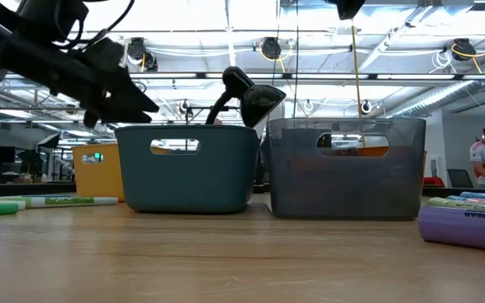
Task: Pick & Place Markers
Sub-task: Put the white and green highlighter into the yellow bin
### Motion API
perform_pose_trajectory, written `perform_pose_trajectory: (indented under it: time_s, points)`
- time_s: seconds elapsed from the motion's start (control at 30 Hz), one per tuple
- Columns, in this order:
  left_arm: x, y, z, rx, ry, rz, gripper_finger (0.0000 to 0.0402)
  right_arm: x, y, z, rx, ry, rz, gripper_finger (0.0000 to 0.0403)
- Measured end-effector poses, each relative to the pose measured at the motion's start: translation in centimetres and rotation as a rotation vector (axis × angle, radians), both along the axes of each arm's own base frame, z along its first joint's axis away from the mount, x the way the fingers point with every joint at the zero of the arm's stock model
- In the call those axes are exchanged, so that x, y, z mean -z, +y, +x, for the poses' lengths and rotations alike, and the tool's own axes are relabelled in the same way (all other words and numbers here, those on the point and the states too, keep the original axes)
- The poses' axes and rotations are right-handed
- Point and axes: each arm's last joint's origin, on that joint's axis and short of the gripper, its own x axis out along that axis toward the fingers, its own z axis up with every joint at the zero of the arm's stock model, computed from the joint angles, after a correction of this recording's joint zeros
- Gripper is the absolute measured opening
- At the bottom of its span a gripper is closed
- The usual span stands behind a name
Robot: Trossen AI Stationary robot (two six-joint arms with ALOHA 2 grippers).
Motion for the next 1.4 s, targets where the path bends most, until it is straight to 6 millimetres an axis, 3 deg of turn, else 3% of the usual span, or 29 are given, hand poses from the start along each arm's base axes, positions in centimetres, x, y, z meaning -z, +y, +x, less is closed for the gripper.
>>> perform_pose_trajectory:
  time_s: [0.2, 0.33, 0.53, 0.7, 0.87, 0.97, 1.13, 1.4]
  points:
    - [-0.4, -1.3, 0.3, 0.218, -0.023, 0.029, 0.0204, -1.4, 2.5, -0.6, -0.069, 0.024, -0.060, 0.0107]
    - [-1.0, -2.0, 0.4, 0.268, -0.078, 0.063, 0.0204, -3.1, 4.2, -0.9, -0.011, 0.156, -0.058, 0.0106]
    - [-1.1, -2.7, 0.4, 0.307, -0.089, 0.068, 0.0205, -3.7, 5.1, -2.2, 0.165, 0.287, 0.183, 0.0106]
    - [-1.1, -2.8, 0.4, 0.313, -0.083, 0.078, 0.0205, -1.3, 4.3, -3.9, 0.251, 0.495, 0.350, 0.0093]
    - [-1.1, -2.8, 0.4, 0.312, -0.083, 0.093, 0.0205, 0.4, 1.7, -4.9, 0.447, 0.896, 0.624, 0.0081]
    - [-1.1, -2.7, 0.4, 0.298, -0.086, 0.097, 0.0205, 0.8, 0.3, -5.5, 0.575, 1.048, 0.650, 0.0078]
    - [-1.1, -2.6, 0.4, 0.276, -0.083, 0.102, 0.0205, 0.9, -1.3, -5.8, 0.755, 1.101, 0.695, 0.0080]
    - [-0.9, -2.6, 0.3, 0.277, -0.063, 0.101, 0.0205, 1.0, -1.9, -5.5, 0.787, 1.111, 0.737, 0.0084]
